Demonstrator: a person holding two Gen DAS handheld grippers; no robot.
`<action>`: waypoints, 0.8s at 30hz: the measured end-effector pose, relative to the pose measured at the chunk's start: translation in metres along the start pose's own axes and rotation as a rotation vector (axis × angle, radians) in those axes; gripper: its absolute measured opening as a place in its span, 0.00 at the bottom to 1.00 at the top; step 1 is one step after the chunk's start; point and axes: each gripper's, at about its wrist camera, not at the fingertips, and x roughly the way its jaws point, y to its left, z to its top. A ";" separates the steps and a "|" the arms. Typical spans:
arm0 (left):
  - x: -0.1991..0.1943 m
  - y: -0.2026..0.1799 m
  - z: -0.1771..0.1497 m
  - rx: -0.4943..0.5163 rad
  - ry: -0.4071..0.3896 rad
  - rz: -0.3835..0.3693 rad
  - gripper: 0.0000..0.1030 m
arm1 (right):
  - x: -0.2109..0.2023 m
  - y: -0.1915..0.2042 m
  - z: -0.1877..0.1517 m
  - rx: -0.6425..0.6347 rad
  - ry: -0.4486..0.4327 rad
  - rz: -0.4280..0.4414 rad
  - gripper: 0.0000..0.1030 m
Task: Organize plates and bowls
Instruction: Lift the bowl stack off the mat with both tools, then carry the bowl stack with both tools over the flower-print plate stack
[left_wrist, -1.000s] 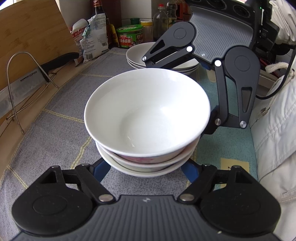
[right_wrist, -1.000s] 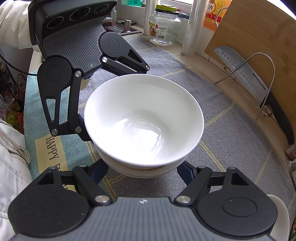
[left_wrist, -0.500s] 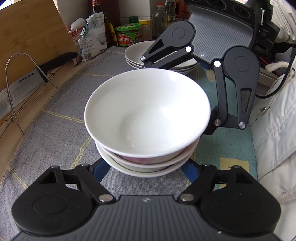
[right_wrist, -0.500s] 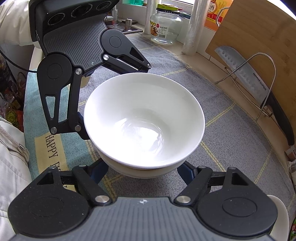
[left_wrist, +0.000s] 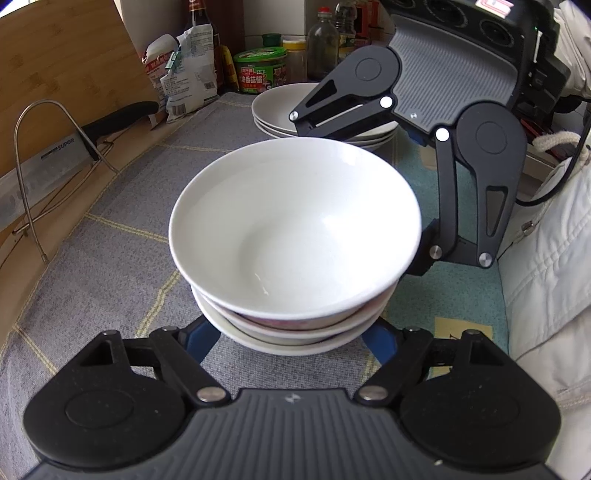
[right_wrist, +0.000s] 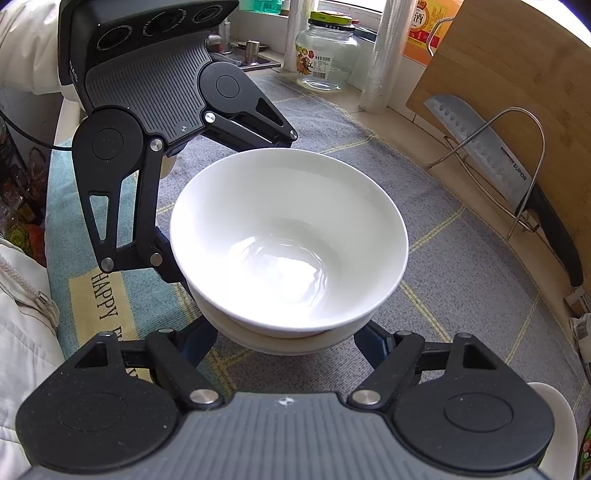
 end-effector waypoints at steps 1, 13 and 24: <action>0.000 -0.001 0.000 -0.002 -0.001 0.002 0.80 | 0.000 0.000 0.000 -0.002 0.000 0.002 0.82; -0.011 -0.015 0.004 -0.010 0.010 0.037 0.80 | -0.011 0.003 -0.001 -0.011 -0.020 0.017 0.82; -0.018 -0.037 0.022 -0.024 0.015 0.066 0.80 | -0.041 0.006 -0.013 -0.029 -0.046 0.021 0.82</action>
